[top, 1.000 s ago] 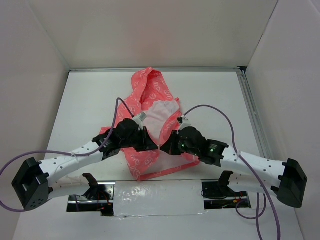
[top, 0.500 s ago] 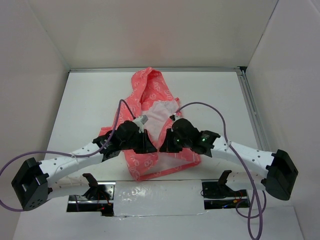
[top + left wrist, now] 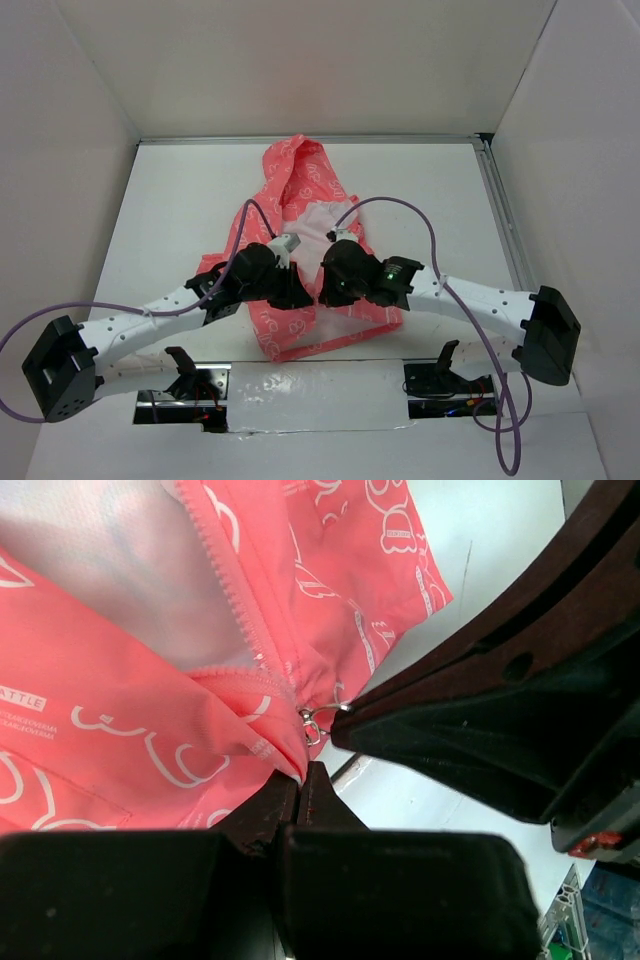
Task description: Zip up the jacket
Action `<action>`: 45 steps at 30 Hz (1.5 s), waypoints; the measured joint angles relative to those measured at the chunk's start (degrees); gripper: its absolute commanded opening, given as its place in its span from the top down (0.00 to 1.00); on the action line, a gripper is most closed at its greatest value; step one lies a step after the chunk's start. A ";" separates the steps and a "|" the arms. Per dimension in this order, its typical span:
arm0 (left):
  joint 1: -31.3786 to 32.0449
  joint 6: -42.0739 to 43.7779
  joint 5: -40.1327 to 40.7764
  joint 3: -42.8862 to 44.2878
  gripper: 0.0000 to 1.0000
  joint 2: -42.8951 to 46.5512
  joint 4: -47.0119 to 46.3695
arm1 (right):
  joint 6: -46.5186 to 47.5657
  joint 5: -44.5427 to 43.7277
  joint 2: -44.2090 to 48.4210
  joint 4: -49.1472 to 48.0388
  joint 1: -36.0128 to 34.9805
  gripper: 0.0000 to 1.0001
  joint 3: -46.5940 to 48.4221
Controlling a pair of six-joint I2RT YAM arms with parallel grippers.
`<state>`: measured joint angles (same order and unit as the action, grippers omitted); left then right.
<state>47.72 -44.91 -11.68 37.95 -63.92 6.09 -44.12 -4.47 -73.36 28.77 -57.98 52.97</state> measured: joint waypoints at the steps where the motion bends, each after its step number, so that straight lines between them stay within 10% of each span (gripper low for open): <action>1: 0.00 0.15 -0.04 -0.39 1.00 0.15 -0.74 | -0.39 -1.31 0.35 0.13 -0.24 1.00 0.00; 14: 2.43 3.04 -3.08 -2.56 1.00 1.68 -6.16 | -3.08 -9.03 5.84 -1.27 0.37 1.00 -0.04; 32: 4.00 -1.03 -8.57 -13.51 1.00 8.74 -5.05 | -1.99 -21.14 -15.06 -8.20 15.28 1.00 13.64; 45: 5.20 -5.03 -9.38 -18.69 1.00 9.46 -4.28 | 9.62 -19.41 -48.39 -11.74 31.78 1.00 56.54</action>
<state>52.93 -49.93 -21.06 19.27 -54.46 1.80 -34.50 -23.88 -121.75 17.04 -26.20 109.51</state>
